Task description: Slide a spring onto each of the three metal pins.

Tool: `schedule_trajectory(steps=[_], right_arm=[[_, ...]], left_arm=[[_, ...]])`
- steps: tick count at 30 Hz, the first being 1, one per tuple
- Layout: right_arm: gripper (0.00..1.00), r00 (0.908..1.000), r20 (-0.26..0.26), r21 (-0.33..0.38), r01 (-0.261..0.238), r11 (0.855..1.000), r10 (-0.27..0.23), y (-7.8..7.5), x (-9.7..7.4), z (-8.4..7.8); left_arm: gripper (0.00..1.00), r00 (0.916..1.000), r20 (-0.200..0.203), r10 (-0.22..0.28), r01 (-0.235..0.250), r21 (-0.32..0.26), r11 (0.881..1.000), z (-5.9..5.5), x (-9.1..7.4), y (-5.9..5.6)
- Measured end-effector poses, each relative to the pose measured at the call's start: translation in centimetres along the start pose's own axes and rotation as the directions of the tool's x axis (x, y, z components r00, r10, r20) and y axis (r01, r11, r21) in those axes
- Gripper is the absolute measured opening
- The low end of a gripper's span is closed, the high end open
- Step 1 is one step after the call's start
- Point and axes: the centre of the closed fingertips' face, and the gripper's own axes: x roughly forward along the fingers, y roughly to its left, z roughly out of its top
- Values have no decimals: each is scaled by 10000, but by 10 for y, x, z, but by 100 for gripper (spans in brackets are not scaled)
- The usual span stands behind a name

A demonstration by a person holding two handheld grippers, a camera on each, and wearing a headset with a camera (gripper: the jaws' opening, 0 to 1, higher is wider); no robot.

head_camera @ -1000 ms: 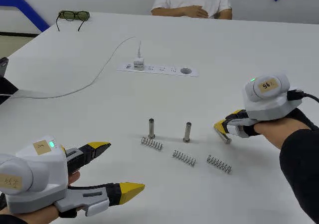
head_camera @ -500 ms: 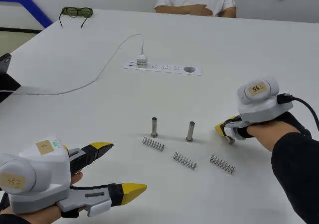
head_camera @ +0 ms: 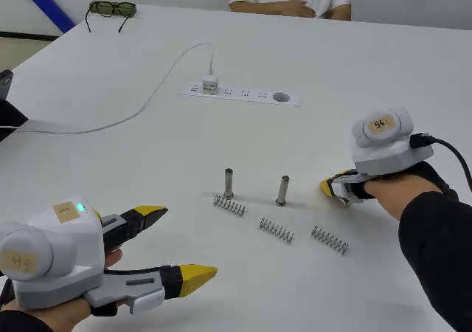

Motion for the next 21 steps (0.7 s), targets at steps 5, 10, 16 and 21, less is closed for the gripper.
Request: schedule_trajectory(steps=[5, 10, 16, 21], right_arm=[[9, 10000, -4, 227, -78, 9997, 78, 1, -1, 0], [9, 9996, 260, 254, -82, 9996, 75, 3, -9, 4], [9, 9983, 586, 91, -60, 9999, 54, 10, -27, 12], [9, 9971, 767, -52, -6, 10000, 10, 13, -38, 14]], left_arm=[[75, 10000, 2, -28, 28, 18, 10000, 0, 0, -1], [75, 10000, 76, 0, -1, 55, 10000, 4, -1, 1], [75, 9999, 160, -11, 8, 159, 9999, 10, -2, -2], [75, 9998, 193, -41, 36, 243, 9997, 13, -3, -4]])
